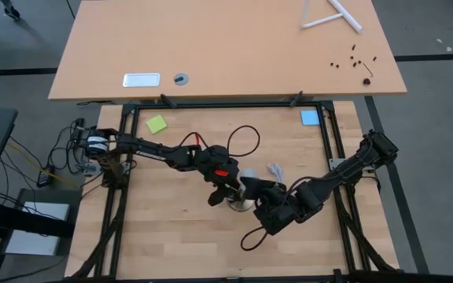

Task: Screw lightbulb
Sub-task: Insert the lightbulb into the lamp

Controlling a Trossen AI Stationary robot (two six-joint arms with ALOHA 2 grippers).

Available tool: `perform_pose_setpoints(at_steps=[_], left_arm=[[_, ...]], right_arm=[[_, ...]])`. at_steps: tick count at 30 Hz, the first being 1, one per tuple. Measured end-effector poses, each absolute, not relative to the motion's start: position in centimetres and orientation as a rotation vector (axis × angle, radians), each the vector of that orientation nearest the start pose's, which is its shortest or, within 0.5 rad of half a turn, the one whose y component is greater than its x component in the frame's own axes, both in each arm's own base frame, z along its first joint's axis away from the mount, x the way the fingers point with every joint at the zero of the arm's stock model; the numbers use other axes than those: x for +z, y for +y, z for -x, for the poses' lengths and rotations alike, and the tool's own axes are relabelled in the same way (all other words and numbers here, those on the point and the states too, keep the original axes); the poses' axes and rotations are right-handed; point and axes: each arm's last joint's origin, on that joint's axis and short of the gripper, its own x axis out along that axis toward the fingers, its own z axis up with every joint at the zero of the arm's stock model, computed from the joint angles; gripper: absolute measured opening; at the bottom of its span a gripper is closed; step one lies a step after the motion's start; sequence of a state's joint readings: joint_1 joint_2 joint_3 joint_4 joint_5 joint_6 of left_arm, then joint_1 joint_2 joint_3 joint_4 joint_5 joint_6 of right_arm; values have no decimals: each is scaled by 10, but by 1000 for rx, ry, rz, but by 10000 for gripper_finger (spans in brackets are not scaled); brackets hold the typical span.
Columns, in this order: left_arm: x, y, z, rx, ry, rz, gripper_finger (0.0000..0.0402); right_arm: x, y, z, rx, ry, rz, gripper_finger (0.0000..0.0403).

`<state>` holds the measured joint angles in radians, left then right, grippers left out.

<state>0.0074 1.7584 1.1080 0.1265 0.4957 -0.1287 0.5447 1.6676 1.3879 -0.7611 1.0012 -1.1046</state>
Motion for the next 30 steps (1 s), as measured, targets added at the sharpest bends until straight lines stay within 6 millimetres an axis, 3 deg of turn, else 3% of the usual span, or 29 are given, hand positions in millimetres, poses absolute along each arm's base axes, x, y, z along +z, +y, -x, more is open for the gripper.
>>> perform_pose_setpoints(at_steps=[19,30], left_arm=[[215,-11,-380,-447,555,261,159],[213,-11,-380,-440,565,267,159]], right_arm=[[285,158,-302,-60,945,1672,313],[284,158,-301,-10,954,1690,299]])
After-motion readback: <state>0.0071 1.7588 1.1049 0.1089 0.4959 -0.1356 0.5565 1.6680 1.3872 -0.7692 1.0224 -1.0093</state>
